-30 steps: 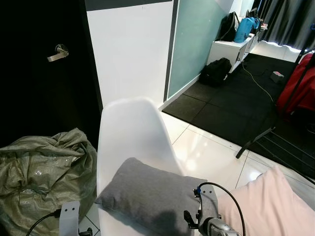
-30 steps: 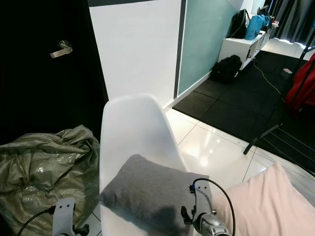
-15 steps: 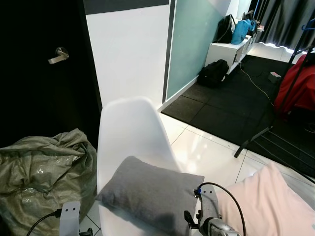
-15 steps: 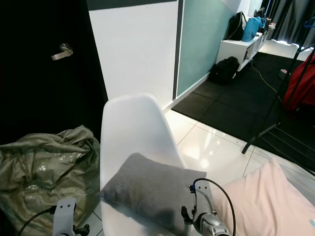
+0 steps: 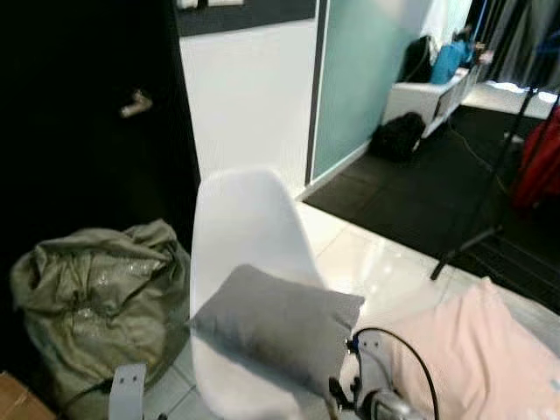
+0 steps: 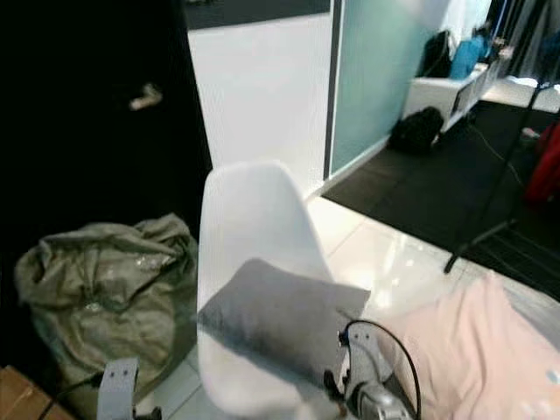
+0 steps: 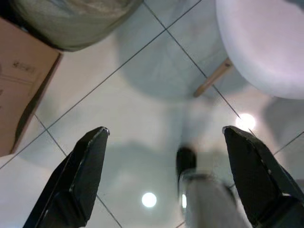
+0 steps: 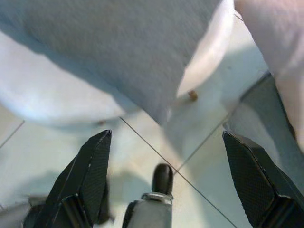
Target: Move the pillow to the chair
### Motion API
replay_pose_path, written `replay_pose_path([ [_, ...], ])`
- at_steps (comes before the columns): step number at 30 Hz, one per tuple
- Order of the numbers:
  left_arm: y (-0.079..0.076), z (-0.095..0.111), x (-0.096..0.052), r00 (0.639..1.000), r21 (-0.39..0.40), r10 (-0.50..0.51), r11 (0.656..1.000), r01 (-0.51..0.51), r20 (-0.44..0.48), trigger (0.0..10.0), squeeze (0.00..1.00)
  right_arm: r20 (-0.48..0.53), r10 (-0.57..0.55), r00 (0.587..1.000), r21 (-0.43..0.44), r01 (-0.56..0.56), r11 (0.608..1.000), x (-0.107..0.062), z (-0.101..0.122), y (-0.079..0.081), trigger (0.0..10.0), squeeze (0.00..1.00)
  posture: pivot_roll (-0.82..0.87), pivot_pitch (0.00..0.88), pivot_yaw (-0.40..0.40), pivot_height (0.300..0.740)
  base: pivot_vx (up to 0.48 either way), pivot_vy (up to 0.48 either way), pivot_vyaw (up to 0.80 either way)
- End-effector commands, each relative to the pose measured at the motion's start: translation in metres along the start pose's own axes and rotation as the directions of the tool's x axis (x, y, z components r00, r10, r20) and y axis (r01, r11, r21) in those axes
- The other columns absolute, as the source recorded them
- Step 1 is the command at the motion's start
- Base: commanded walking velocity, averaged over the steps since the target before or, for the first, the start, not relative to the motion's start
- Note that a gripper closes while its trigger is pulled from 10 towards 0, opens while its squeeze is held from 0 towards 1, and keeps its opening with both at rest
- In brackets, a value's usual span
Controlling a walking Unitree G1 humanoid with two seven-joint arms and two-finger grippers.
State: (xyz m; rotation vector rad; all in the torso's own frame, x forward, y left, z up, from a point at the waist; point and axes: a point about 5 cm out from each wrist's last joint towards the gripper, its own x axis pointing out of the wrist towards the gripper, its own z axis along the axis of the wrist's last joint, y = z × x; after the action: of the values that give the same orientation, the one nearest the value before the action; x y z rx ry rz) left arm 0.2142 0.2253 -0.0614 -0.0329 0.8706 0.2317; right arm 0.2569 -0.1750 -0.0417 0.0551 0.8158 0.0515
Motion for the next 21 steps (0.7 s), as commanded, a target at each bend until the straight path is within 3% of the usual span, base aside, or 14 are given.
replay_pose_path([
  [1, 0.0025, -0.0048, -0.0007, 1.0, 0.018, 0.007, 1.0, -0.007, -0.014, 10.0, 0.0, -0.003, 0.008, 1.0, 0.002, -0.008, 1.0, 0.0004, -0.002, 0.0044, 10.0, 0.0, -0.03, 0.035, -0.025, 0.74, -0.3, 0.0, 0.0],
  [14, 0.0028, -0.0057, -0.001, 1.0, 0.019, 0.005, 1.0, -0.005, -0.012, 10.0, 0.0, 0.004, 0.003, 1.0, 0.022, -0.003, 1.0, 0.0003, -0.0023, 0.0039, 10.0, 0.0, -0.03, 0.027, -0.026, 0.74, -0.295, 0.0, 0.0],
  [17, 0.0034, -0.0059, -0.0011, 1.0, 0.014, 0.006, 1.0, -0.005, -0.011, 10.0, 0.0, 0.002, 0.003, 1.0, 0.025, -0.003, 1.0, 0.0003, -0.0027, 0.0039, 10.0, 0.0, -0.03, 0.027, -0.026, 0.74, 0.0, 0.0, 0.0],
  [21, 0.0043, -0.0061, -0.0012, 1.0, -0.009, 0.006, 1.0, -0.007, -0.007, 10.0, 0.0, -0.005, 0.004, 1.0, 0.023, -0.004, 1.0, 0.0002, -0.0037, 0.0039, 10.0, 0.0, -0.03, 0.024, -0.025, 0.74, 0.0, 0.0, -0.78],
])
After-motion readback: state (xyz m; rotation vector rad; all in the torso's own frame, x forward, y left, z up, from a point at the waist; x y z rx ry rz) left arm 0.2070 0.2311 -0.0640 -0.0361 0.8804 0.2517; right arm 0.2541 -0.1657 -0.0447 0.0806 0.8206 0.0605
